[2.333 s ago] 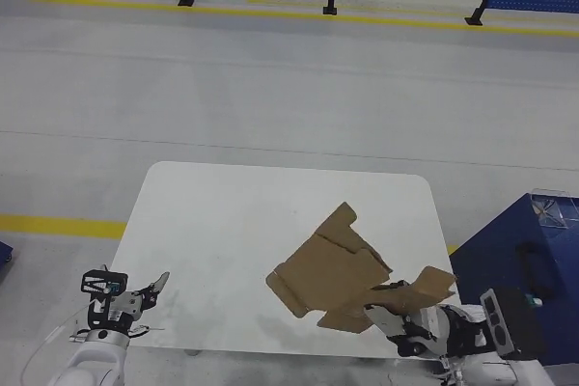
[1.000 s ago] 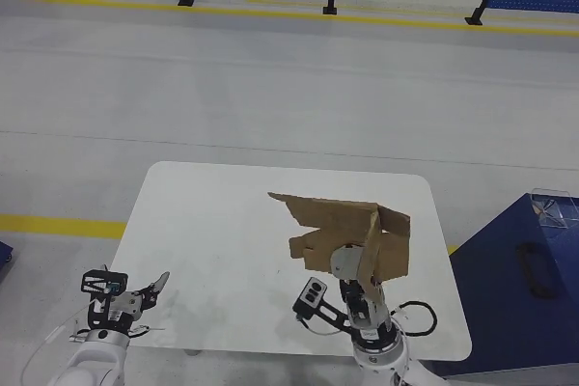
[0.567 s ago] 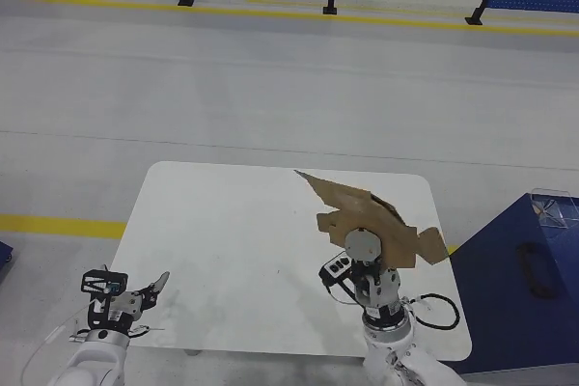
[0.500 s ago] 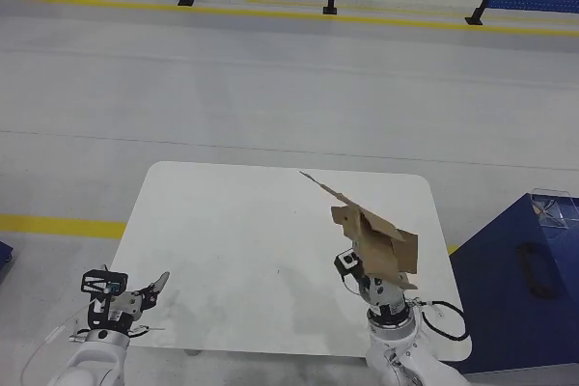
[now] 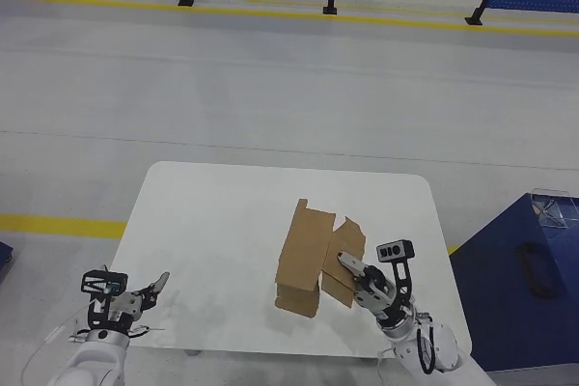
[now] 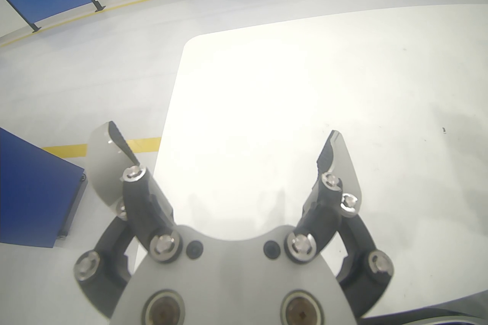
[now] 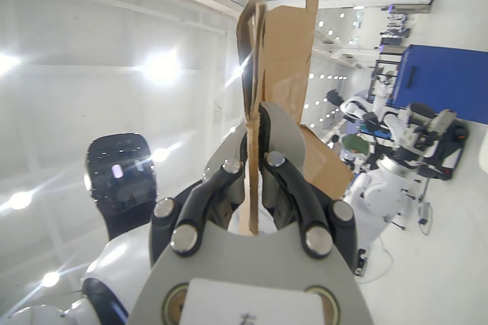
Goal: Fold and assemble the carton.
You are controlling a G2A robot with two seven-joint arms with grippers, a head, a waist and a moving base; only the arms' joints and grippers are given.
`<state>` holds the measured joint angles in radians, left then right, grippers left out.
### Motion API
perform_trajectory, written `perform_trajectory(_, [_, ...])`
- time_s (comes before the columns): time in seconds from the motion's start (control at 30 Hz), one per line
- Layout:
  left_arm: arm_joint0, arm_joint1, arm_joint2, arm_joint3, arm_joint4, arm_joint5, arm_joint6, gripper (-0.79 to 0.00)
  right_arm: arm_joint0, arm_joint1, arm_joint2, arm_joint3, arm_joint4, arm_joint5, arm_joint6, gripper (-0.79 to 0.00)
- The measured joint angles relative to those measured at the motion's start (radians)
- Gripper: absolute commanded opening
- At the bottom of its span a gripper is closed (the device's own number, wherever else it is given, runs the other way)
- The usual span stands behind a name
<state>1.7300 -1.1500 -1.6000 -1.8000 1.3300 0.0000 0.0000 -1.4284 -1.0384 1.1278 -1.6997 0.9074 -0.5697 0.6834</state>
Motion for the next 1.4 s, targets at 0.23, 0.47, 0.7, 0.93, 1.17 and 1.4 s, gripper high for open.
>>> perform_trajectory(0.23, [0.005,-0.004,0.008,-0.027,-0.043,-0.041,-0.017,0.0,0.001,0.0,0.0,-0.002,-0.01,0.008,0.008,-0.785])
perform_trajectory(0.47, [-0.003,-0.013,-0.069,-0.279,-0.842,-0.06,-0.508,0.0,-0.01,-0.006,-0.021,-0.029,-0.11,0.03,0.046,-0.785])
perform_trajectory(0.7, [-0.167,-0.004,-0.079,-0.224,-1.619,0.3,-1.012,0.0,-0.005,-0.024,-0.08,-0.035,-0.086,0.034,0.089,-0.785])
perform_trajectory(0.93, [-0.171,0.001,-0.011,-0.228,-1.746,0.238,-1.116,-0.185,0.006,-0.044,-0.14,-0.008,-0.075,0.053,0.101,-0.785])
perform_trajectory(1.17, [-0.149,0.007,0.0,-0.232,-1.76,0.215,-1.101,-0.785,0.018,-0.058,-0.17,0.016,-0.069,0.053,0.13,-0.785])
perform_trajectory(1.4, [-0.166,0.014,-0.004,-0.204,-1.797,0.222,-1.108,-0.785,0.021,-0.065,-0.164,0.028,-0.068,0.057,0.152,-0.668])
